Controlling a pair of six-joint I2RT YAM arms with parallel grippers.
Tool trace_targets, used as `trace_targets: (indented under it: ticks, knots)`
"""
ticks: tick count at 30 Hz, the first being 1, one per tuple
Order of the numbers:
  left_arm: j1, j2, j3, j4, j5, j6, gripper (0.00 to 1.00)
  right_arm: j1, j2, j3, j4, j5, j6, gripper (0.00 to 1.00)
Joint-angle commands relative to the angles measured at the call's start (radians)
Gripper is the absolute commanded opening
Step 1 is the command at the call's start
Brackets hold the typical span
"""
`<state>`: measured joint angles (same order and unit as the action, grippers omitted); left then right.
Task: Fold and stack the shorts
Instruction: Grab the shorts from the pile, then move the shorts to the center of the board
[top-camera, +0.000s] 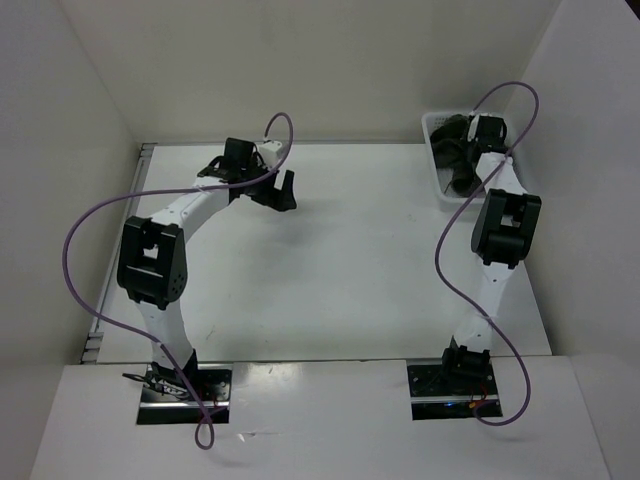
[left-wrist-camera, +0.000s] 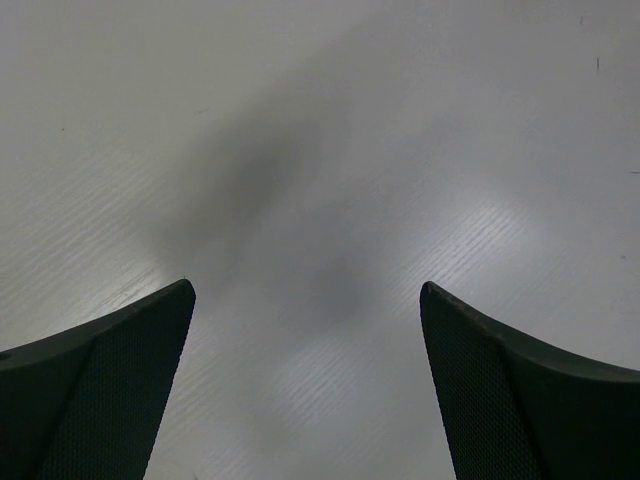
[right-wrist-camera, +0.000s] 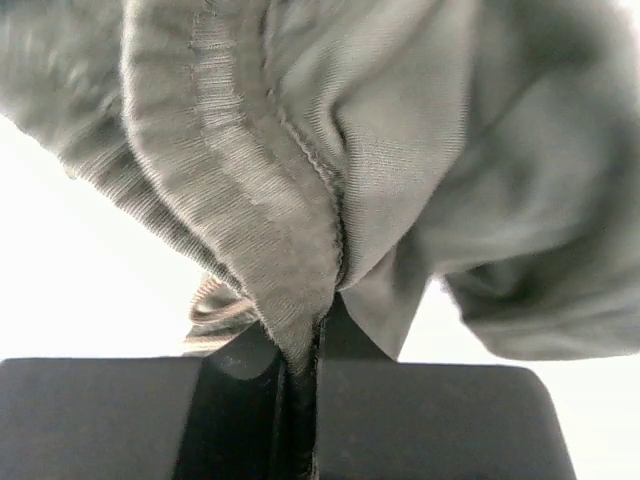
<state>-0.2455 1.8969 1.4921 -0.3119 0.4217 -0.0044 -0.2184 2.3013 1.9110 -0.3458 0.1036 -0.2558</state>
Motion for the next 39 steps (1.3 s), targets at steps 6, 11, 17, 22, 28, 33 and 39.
trace_targets:
  ticks: [6, 11, 17, 22, 28, 33, 39]
  knots:
    - [0.000, -0.172, -0.016, 0.117, -0.159, 0.004, 1.00, 0.066, -0.314, 0.328, 0.048, -0.018, 0.116, 0.00]
    - [0.000, -0.358, -0.156, 0.233, -0.362, 0.004, 1.00, 0.201, -0.482, 0.457, 0.031, -0.086, 0.184, 0.00]
    - [0.038, -0.531, -0.265, 0.306, -0.449, 0.004, 1.00, 0.479, -0.536, 0.502, -0.022, -0.146, 0.288, 0.00]
    - [0.205, -0.613, -0.256, 0.297, -0.403, 0.004, 1.00, 0.591, -0.487, 0.432, -0.044, -0.361, 0.598, 0.00]
    - [0.321, -0.636, -0.266, 0.306, -0.357, 0.004, 1.00, 0.591, -0.520, 0.029, -0.059, -0.371, 0.927, 0.00]
    - [0.339, -0.584, -0.266, 0.281, -0.324, 0.004, 1.00, 0.492, -0.600, -0.434, -0.081, -0.211, 0.903, 0.40]
    - [0.263, -0.529, -0.358, 0.114, -0.291, 0.004, 1.00, 0.412, -0.706, -0.630, 0.034, -0.048, 0.485, 0.82]
